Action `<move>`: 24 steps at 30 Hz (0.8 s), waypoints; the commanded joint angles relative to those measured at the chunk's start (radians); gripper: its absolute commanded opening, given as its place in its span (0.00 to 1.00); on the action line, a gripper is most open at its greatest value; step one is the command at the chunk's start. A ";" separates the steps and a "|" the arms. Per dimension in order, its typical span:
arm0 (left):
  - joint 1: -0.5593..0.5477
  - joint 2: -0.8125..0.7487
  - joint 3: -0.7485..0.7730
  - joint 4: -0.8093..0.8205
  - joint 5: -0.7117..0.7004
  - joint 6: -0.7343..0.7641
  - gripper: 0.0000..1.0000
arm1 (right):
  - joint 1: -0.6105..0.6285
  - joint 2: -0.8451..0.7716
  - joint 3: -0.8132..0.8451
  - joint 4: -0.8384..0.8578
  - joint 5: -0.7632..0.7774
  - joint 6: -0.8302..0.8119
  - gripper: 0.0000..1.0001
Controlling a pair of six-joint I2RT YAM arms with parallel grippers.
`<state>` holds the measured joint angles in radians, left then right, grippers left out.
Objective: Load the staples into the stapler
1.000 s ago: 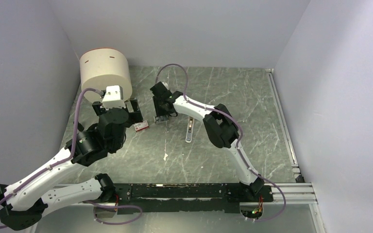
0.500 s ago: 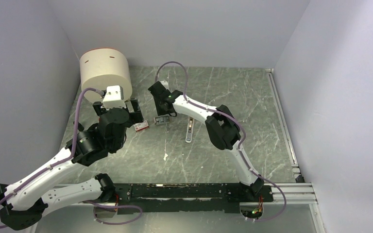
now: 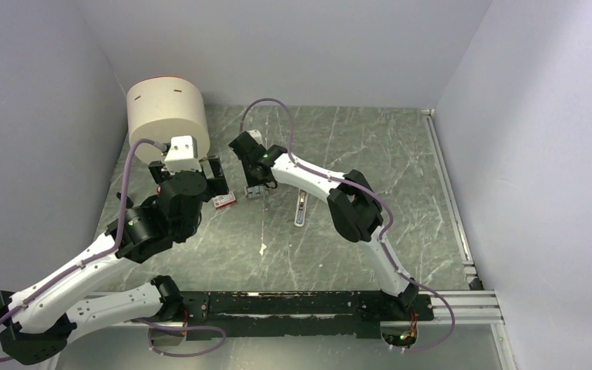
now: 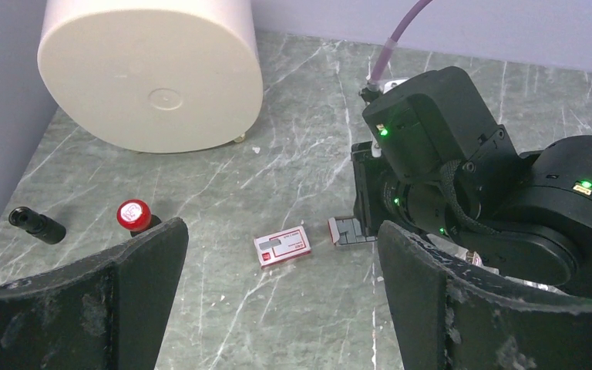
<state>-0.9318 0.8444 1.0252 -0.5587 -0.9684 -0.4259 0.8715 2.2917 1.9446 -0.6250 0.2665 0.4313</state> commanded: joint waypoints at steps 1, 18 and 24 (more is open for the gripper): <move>0.004 0.008 0.001 -0.006 -0.004 -0.002 0.97 | -0.001 0.023 0.018 -0.028 0.014 0.002 0.27; 0.005 0.002 -0.010 0.011 -0.006 -0.001 0.97 | 0.000 0.076 0.047 -0.032 0.005 0.008 0.32; 0.005 0.004 -0.009 0.006 -0.013 -0.004 0.97 | 0.000 0.092 0.051 -0.034 0.000 0.006 0.34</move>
<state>-0.9318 0.8558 1.0180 -0.5583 -0.9684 -0.4263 0.8707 2.3512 1.9678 -0.6567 0.2596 0.4335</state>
